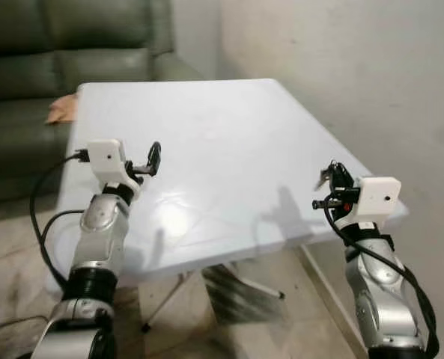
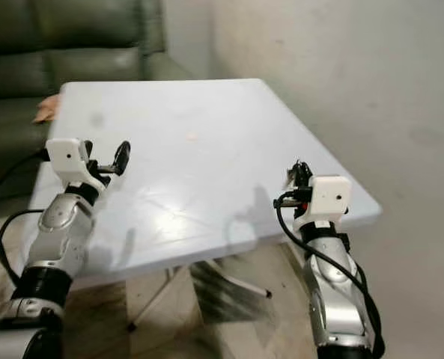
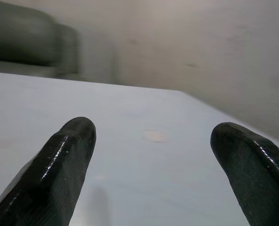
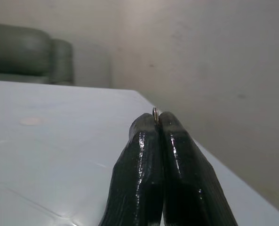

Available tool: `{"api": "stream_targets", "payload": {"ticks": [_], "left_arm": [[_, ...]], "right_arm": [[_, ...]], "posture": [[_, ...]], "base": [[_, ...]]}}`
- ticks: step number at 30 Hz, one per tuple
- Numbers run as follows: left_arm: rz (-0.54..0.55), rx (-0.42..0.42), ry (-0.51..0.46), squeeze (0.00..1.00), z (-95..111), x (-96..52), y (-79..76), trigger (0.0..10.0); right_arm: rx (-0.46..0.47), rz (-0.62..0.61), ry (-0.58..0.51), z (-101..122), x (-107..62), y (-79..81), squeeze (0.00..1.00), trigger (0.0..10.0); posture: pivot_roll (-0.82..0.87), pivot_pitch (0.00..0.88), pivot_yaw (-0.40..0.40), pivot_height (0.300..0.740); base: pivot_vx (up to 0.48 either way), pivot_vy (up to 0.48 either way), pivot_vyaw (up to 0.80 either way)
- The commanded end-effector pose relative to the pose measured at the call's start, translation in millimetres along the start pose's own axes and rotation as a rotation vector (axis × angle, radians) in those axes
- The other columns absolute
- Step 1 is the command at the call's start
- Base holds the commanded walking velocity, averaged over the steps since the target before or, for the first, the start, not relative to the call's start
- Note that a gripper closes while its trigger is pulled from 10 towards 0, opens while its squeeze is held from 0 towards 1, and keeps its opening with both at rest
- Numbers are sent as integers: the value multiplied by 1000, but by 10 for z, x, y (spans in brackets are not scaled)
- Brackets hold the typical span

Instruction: Hang keys on a hook

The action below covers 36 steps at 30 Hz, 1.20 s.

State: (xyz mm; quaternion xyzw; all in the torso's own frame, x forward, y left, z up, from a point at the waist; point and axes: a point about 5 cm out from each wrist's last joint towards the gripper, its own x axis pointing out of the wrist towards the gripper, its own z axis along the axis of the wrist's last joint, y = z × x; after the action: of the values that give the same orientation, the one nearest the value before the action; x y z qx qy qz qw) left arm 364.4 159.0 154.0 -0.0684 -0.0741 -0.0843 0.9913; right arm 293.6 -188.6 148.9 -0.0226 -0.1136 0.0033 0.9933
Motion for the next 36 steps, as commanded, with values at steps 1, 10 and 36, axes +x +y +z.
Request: {"api": "stream_targets", "payload": {"ticks": [1, 10, 36], "left_arm": [[15, 10, -6, 0, 39, -1, 79, 10000], [40, 44, -17, 0, 61, -2, 87, 10000], [71, 65, -31, 0, 63, 25, 2, 10000]], "right_arm": [[5, 17, -10, 25, 17, 48, 0, 10000], [3, 6, -7, 10, 31, 38, 0, 10000], [2, -26, -9, 17, 75, 38, 0, 10000]], "posture": [[4, 0, -37, 740], [20, 0, -38, 740], [18, 0, -49, 740]], "base": [[0, 0, -775], [0, 0, -775], [0, 0, -775]]}}
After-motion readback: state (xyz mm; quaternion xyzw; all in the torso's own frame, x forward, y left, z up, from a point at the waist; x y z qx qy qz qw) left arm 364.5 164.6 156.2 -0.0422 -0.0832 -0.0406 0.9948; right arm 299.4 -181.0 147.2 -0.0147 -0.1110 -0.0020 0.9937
